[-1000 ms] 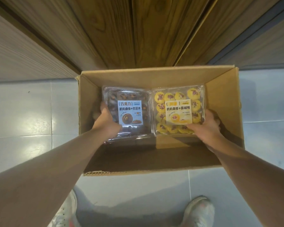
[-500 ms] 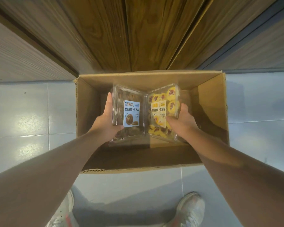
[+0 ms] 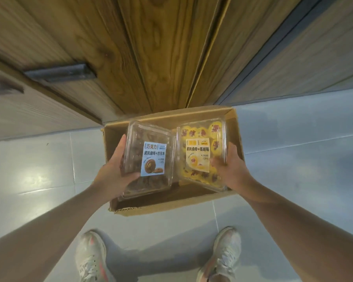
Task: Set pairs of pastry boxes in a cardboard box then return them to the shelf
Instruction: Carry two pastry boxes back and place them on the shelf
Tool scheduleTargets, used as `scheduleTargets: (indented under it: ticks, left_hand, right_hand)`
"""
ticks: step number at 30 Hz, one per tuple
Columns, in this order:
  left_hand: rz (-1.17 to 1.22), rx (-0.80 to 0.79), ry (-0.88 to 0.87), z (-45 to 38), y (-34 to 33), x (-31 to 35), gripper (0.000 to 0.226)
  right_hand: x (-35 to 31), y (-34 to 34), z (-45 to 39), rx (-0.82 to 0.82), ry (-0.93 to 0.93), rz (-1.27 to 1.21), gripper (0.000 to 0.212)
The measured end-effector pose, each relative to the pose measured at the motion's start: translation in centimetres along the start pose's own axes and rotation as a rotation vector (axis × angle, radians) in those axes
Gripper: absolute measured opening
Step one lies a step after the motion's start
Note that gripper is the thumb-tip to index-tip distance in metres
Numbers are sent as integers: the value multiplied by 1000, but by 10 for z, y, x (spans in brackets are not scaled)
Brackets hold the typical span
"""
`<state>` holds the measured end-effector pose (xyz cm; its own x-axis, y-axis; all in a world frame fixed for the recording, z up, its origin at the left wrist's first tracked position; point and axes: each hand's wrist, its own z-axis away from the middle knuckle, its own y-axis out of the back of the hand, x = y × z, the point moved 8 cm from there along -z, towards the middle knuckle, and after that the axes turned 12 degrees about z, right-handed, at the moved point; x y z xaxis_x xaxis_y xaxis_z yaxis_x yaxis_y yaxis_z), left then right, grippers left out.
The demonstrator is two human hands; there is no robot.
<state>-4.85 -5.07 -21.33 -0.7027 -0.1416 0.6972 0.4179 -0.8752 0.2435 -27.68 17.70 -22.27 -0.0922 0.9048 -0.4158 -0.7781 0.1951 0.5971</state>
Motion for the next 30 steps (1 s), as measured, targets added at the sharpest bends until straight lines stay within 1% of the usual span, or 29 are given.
scheduleTargets:
  ticks: [3, 5, 8, 10, 13, 17, 20, 25, 29, 30]
  left_hand:
    - [12, 14, -47, 44, 23, 48, 111]
    - [55, 40, -70, 77, 43, 81, 111]
    - [136, 63, -69, 130, 63, 127, 111]
    - [194, 87, -97, 166, 75, 159, 105]
    - [278, 64, -183, 222, 86, 211, 94]
    - [294, 61, -320, 294, 111, 275, 96]
    - [388, 13, -332, 342, 129, 316, 95]
    - [408, -105, -377, 414, 154, 398, 96]
    - [347, -211, -475, 476, 160, 473, 118]
    - [352, -227, -503, 490, 159, 489, 115]
  right_hand:
    - [-22, 52, 44, 11, 61, -53, 59]
    - [-43, 88, 77, 31, 93, -46, 62]
    - [-65, 141, 130, 54, 114, -87, 58]
    - [-83, 170, 166, 60, 142, -105, 53]
    - [-112, 216, 223, 100, 163, -147, 52]
    - [-144, 270, 305, 120, 166, -236, 58]
    - [-165, 319, 371, 168, 209, -285, 64]
    - [-196, 390, 487, 327, 227, -340, 63]
    - [-202, 430, 570, 456, 213, -406, 65]
    - [-201, 438, 589, 484, 216, -410, 65]
